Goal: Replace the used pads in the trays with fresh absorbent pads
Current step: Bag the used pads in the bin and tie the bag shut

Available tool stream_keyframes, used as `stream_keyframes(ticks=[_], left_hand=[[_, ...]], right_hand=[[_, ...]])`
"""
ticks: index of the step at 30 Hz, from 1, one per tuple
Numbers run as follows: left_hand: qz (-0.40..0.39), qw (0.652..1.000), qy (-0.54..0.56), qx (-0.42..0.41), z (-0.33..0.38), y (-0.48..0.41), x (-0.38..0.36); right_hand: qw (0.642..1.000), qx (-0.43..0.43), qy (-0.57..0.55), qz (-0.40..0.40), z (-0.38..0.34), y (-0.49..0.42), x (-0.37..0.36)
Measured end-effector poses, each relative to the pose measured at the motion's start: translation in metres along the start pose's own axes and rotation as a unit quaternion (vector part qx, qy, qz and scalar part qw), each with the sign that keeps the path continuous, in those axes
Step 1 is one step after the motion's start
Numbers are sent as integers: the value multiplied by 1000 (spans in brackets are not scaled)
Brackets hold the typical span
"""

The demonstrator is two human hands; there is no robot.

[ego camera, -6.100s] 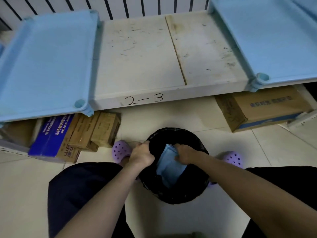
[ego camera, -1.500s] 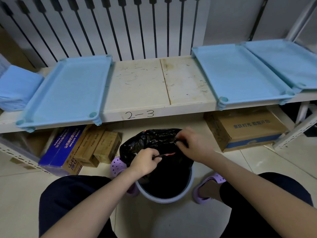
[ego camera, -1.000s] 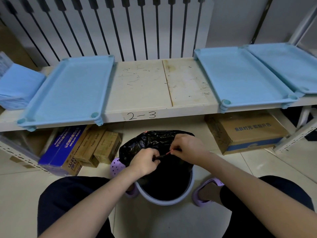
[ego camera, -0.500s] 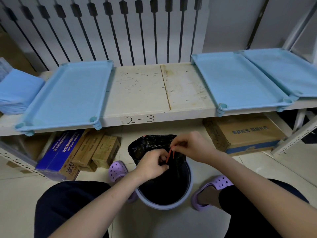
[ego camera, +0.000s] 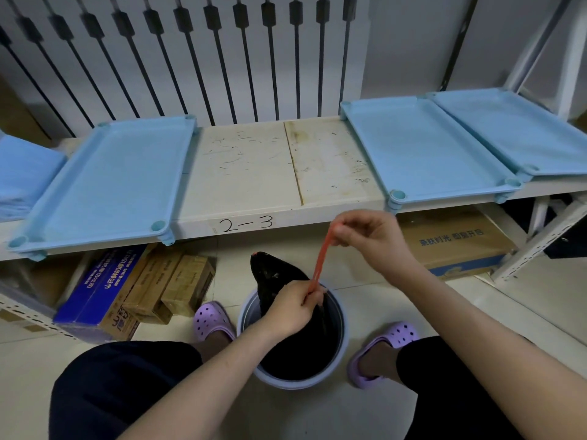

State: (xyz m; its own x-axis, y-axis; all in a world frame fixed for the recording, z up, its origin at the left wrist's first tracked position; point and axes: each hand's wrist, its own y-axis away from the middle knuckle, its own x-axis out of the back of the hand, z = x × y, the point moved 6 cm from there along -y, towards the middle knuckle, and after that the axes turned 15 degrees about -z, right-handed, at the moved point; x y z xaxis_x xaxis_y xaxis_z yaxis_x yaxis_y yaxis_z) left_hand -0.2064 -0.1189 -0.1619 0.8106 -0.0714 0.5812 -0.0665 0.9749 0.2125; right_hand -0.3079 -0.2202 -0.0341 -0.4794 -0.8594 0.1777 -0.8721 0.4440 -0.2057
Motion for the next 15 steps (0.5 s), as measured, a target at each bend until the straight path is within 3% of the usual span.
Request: stream_keyframes(ticks=[3, 7, 12, 15], left_hand=[[-10, 993, -108, 49, -15, 3, -2], [-37, 982, -165, 86, -25, 10, 5], [-189, 928, -304, 101, -24, 5, 0], [-161, 897, -392, 124, -24, 6, 10]], right_hand=[[996, 5, -59, 66, 3, 3, 21], [985, -22, -67, 158, 26, 17, 38], [939, -125, -134, 290, 69, 34, 47], [920, -223, -113, 303, 96, 44, 53]])
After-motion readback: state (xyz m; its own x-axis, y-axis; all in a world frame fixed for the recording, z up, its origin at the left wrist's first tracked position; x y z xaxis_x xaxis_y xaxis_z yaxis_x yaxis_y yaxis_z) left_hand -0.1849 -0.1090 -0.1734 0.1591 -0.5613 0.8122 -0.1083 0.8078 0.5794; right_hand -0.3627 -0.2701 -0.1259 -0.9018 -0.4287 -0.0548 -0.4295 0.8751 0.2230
